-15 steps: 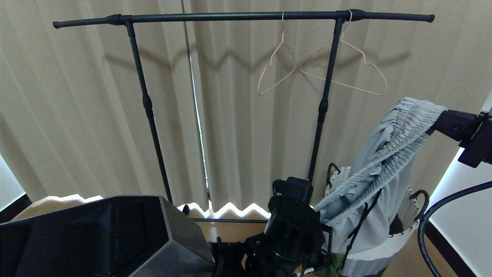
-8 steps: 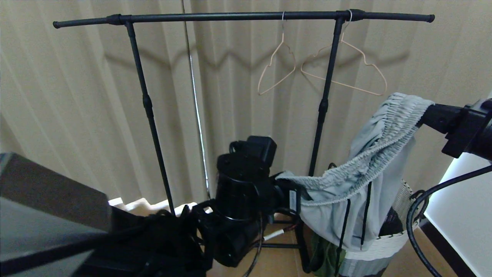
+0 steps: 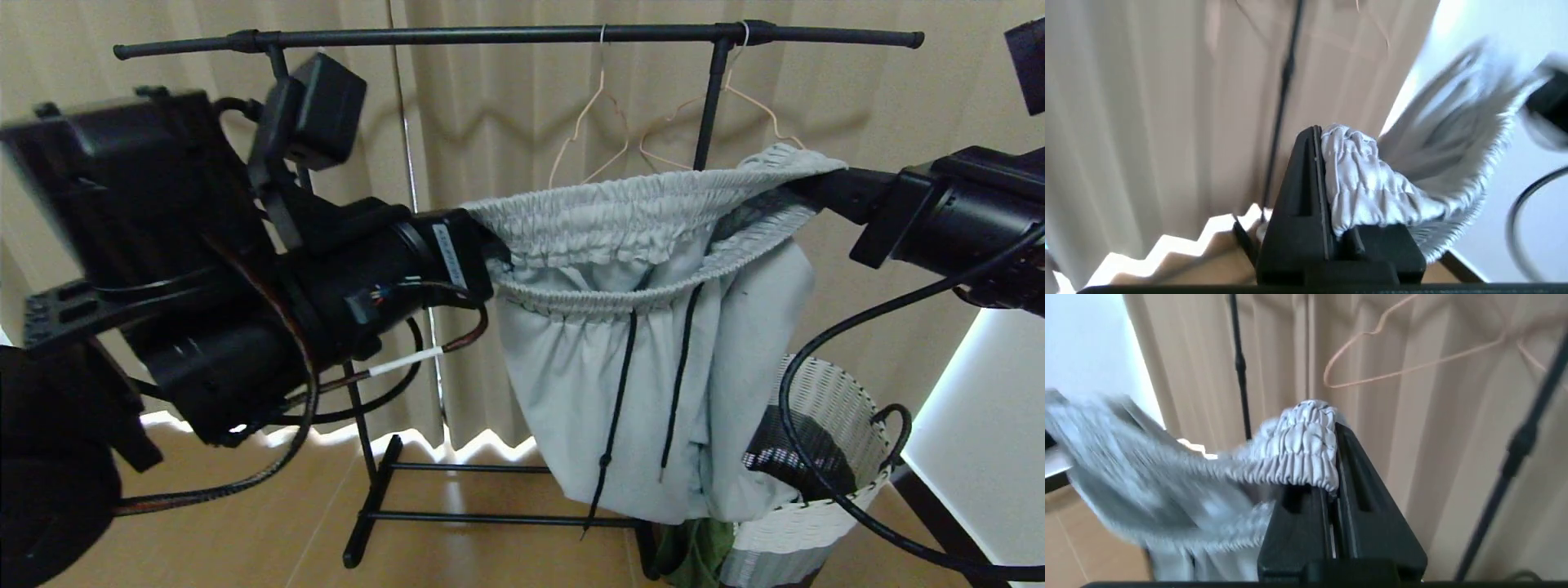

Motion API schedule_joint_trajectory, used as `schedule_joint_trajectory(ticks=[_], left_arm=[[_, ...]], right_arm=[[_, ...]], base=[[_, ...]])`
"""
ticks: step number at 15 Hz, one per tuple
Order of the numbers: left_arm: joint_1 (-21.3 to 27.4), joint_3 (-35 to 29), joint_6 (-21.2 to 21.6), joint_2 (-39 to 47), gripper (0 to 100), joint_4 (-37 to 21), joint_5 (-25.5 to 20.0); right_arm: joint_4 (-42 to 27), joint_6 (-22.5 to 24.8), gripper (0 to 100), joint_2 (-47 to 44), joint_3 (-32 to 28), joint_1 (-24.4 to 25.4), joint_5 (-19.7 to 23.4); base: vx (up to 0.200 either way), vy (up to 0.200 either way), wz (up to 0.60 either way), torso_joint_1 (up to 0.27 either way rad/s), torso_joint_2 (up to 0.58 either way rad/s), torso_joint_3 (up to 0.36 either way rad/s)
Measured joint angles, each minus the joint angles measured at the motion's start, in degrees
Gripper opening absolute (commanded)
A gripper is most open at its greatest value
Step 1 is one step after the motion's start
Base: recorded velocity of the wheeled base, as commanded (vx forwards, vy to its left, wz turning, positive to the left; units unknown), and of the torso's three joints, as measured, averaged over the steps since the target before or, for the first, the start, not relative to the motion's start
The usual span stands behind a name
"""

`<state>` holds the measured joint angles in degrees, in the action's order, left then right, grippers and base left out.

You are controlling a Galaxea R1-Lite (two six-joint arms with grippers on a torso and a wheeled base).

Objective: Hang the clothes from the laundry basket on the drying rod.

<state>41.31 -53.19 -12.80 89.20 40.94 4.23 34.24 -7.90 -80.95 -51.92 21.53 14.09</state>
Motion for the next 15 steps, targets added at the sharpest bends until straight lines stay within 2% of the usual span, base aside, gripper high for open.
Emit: schedule_joint_trajectory(ticks=[3, 6, 10, 12, 15], left_arm=[[-3.01, -1.72, 1.39, -4.69, 0, -5.52, -2.02], [-5.24, -7.17, 1.58, -8.67, 0, -13.3, -2.43], [-6.45, -10.03, 3.55, -12.35, 0, -15.15, -2.45], [-8.35, -9.52, 6.45, -13.1, 0, -15.41, -2.45], [-9.18, -7.72, 7.23, -13.52, 0, -15.51, -2.45]], right_arm=[[4.51, 0.0, 0, -3.62, -0.87, 0.38, 1.76], [9.37, -0.12, 0, -6.84, -2.4, 1.07, 2.71], [12.67, -0.37, 0, -9.13, -3.82, 2.47, 2.9], [12.67, -0.37, 0, -9.62, -4.52, 2.63, 3.19], [12.47, -0.22, 0, -9.7, -4.94, 2.69, 2.99]], base=[[0.0, 0.0, 0.0, 0.0, 0.0, 0.0], [0.0, 0.0, 0.0, 0.0, 0.0, 0.0], [0.0, 0.0, 0.0, 0.0, 0.0, 0.0], [0.0, 0.0, 0.0, 0.0, 0.0, 0.0], [0.0, 0.0, 0.0, 0.0, 0.0, 0.0]])
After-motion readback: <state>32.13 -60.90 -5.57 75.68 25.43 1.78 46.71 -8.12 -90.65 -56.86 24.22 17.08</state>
